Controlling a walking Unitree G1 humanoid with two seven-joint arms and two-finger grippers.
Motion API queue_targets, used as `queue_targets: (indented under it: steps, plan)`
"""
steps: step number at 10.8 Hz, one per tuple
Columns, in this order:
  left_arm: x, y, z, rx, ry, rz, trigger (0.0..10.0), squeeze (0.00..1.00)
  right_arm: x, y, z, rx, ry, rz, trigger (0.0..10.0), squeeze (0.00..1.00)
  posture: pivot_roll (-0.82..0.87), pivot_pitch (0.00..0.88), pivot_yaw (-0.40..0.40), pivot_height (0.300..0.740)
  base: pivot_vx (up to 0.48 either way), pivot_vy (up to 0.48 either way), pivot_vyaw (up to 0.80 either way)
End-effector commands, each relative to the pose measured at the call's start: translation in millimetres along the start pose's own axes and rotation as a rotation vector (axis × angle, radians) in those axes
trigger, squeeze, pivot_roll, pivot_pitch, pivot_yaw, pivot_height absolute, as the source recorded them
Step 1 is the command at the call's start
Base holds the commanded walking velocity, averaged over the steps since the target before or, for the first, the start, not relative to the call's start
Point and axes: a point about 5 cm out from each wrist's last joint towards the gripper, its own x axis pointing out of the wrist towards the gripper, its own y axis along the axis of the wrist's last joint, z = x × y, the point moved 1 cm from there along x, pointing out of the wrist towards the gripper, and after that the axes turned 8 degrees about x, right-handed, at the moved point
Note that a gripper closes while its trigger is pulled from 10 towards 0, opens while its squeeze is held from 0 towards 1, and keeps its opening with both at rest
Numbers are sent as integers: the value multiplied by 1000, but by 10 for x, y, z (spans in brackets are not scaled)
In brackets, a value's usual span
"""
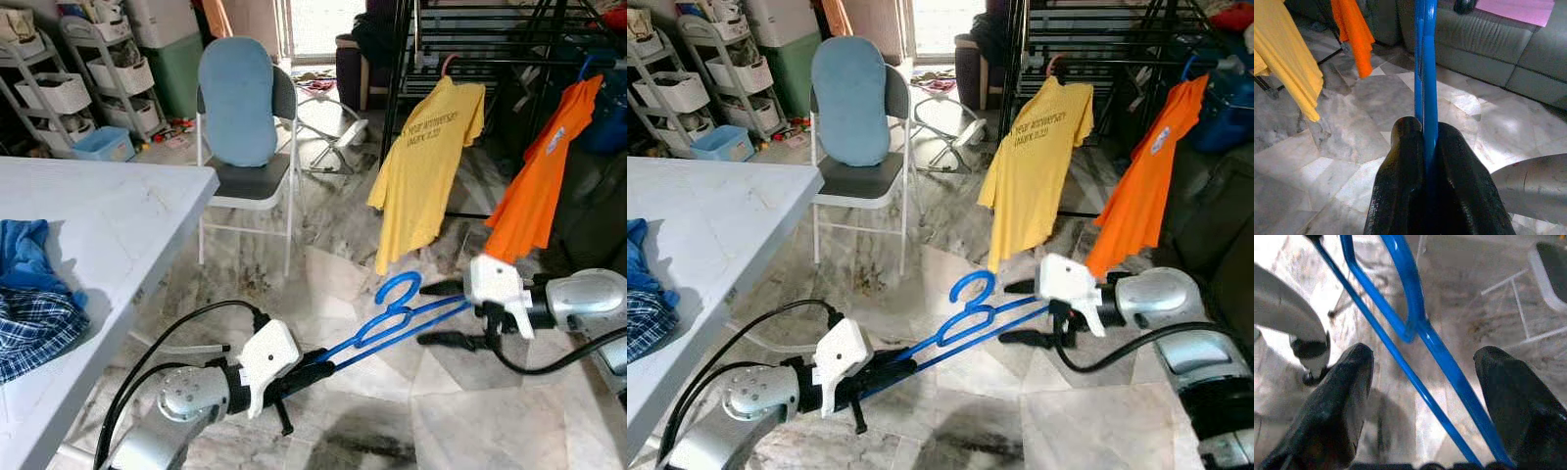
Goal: Hang hanger
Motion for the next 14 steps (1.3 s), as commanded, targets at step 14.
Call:
queue_targets:
  steps: [14]
  plan:
    - [-9, 28, -15, 58, -30, 17, 10000, 0, 216, 71, 131, -192, 114, -75, 0, 0, -56, 0, 85, 740, 0, 0, 0]
